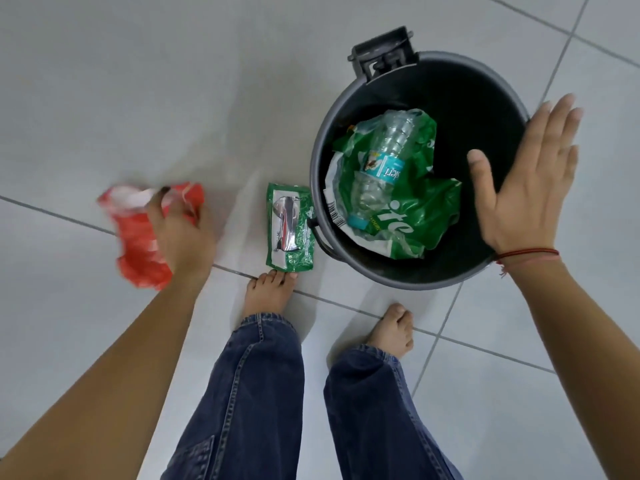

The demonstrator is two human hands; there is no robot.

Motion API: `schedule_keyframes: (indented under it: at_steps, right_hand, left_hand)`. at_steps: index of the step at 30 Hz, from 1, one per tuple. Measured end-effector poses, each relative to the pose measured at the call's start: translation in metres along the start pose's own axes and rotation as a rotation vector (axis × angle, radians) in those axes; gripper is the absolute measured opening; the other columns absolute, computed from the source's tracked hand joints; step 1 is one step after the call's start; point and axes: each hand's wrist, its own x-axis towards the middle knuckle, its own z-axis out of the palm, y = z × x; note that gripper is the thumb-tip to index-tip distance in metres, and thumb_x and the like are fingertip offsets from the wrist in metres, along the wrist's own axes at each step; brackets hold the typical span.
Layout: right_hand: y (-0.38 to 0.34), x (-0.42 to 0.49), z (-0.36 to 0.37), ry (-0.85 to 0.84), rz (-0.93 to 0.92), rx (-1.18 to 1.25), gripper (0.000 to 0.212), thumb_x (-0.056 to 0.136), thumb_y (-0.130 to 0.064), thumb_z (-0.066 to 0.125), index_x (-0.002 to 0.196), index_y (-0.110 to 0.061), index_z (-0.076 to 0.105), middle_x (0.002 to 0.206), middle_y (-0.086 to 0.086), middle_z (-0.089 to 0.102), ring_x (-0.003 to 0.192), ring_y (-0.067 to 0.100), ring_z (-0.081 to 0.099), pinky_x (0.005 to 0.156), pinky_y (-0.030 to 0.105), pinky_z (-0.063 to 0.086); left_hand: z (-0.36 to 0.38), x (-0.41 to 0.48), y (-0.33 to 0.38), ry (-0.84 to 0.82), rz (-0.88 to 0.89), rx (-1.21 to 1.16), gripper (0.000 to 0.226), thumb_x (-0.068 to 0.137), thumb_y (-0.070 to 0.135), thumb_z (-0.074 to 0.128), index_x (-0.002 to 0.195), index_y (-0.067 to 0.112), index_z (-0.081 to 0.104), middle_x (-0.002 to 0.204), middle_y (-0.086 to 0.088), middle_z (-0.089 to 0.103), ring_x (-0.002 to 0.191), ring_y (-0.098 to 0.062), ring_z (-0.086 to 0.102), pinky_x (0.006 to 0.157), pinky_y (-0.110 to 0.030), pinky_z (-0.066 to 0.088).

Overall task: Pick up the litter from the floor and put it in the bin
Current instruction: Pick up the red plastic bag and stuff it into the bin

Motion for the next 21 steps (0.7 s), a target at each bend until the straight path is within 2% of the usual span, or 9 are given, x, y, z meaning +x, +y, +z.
schedule_keyframes:
  at_steps: [1, 4, 5, 7, 8, 10, 12, 15, 21]
  right_hand:
    - [-0.001, 0.000, 0.000, -0.009, 0.006, 0.004, 0.077, 0.096, -0.053, 0.033, 0.148, 0.000, 0.010, 0.157, 0.023, 0.007, 0.145, 0.035, 0.003, 0.117, 0.048, 0.006]
    - [-0.002, 0.001, -0.001, -0.028, 0.023, 0.013, 0.074, 0.097, -0.050, 0.033, 0.148, -0.002, 0.010, 0.157, 0.022, 0.006, 0.146, 0.033, 0.003, 0.117, 0.046, 0.006]
    - [-0.001, 0.002, -0.004, -0.030, 0.033, 0.016, 0.073, 0.097, -0.049, 0.032, 0.148, -0.002, 0.010, 0.157, 0.021, 0.006, 0.146, 0.033, 0.003, 0.117, 0.046, 0.005]
    - [-0.001, 0.002, -0.004, -0.046, 0.039, 0.032, 0.071, 0.098, -0.048, 0.031, 0.148, -0.002, 0.010, 0.157, 0.021, 0.006, 0.146, 0.033, 0.003, 0.117, 0.045, 0.005]
    - [-0.001, 0.003, -0.004, -0.051, 0.043, 0.042, 0.070, 0.098, -0.047, 0.030, 0.148, -0.002, 0.011, 0.157, 0.020, 0.007, 0.146, 0.032, 0.004, 0.117, 0.045, 0.005]
    - [-0.002, 0.004, -0.005, -0.062, 0.050, 0.058, 0.068, 0.098, -0.045, 0.029, 0.148, -0.003, 0.012, 0.157, 0.020, 0.008, 0.146, 0.032, 0.004, 0.117, 0.045, 0.005]
    - [-0.002, 0.004, -0.006, -0.074, 0.054, 0.063, 0.066, 0.099, -0.044, 0.028, 0.148, -0.004, 0.012, 0.158, 0.019, 0.008, 0.146, 0.031, 0.004, 0.117, 0.045, 0.005]
    - [-0.002, 0.003, -0.007, -0.088, 0.057, 0.045, 0.065, 0.099, -0.044, 0.026, 0.149, -0.005, 0.012, 0.158, 0.018, 0.008, 0.146, 0.031, 0.004, 0.117, 0.046, 0.006]
    - [-0.002, 0.004, -0.005, -0.073, 0.045, -0.066, 0.071, 0.097, -0.053, 0.020, 0.148, -0.005, 0.013, 0.158, 0.017, 0.010, 0.146, 0.029, 0.006, 0.117, 0.045, 0.004]
  left_hand:
    - [-0.007, -0.006, 0.003, -0.011, 0.001, 0.012, 0.037, 0.092, 0.021, 0.052, 0.128, 0.015, 0.052, 0.119, -0.012, 0.062, 0.106, -0.028, 0.061, 0.091, -0.040, 0.047]
    - [-0.064, -0.026, 0.012, 0.075, 0.024, 0.041, 0.034, 0.068, 0.029, 0.083, 0.099, 0.018, 0.074, 0.094, -0.012, 0.073, 0.082, -0.019, 0.071, 0.068, -0.030, 0.059]
    - [-0.092, -0.029, 0.014, 0.198, -0.005, -0.043, 0.034, 0.078, 0.034, 0.075, 0.109, 0.020, 0.071, 0.113, -0.019, 0.067, 0.101, -0.019, 0.067, 0.082, -0.031, 0.056]
    - [-0.152, -0.033, 0.022, 0.384, 0.122, -0.305, 0.044, 0.098, 0.044, 0.033, 0.135, 0.023, 0.047, 0.157, -0.012, 0.018, 0.145, -0.021, 0.019, 0.119, -0.041, 0.019]
    - [-0.185, -0.038, 0.033, 0.498, 0.228, -0.421, 0.045, 0.100, 0.045, 0.022, 0.132, 0.024, 0.046, 0.160, -0.006, 0.002, 0.147, -0.023, 0.002, 0.120, -0.047, 0.003]
    - [-0.231, -0.049, 0.062, 0.636, 0.390, -0.534, 0.035, 0.101, 0.042, 0.022, 0.111, 0.026, 0.052, 0.160, -0.002, -0.003, 0.147, -0.026, -0.003, 0.114, -0.056, -0.005]
    - [-0.241, -0.047, 0.082, 0.544, 0.441, -0.499, 0.030, 0.101, 0.039, 0.025, 0.098, 0.025, 0.052, 0.161, -0.004, -0.001, 0.147, -0.028, 0.000, 0.110, -0.063, -0.003]
    - [-0.230, -0.016, 0.097, 0.385, 0.396, -0.395, 0.028, 0.101, 0.035, 0.030, 0.097, 0.023, 0.055, 0.161, -0.002, -0.002, 0.148, -0.024, -0.004, 0.109, -0.065, -0.004]
    - [-0.216, 0.036, 0.127, 0.082, 0.502, -0.389, 0.040, 0.101, 0.038, 0.026, 0.136, 0.023, 0.039, 0.160, 0.000, -0.004, 0.147, -0.025, -0.001, 0.108, -0.070, 0.004]
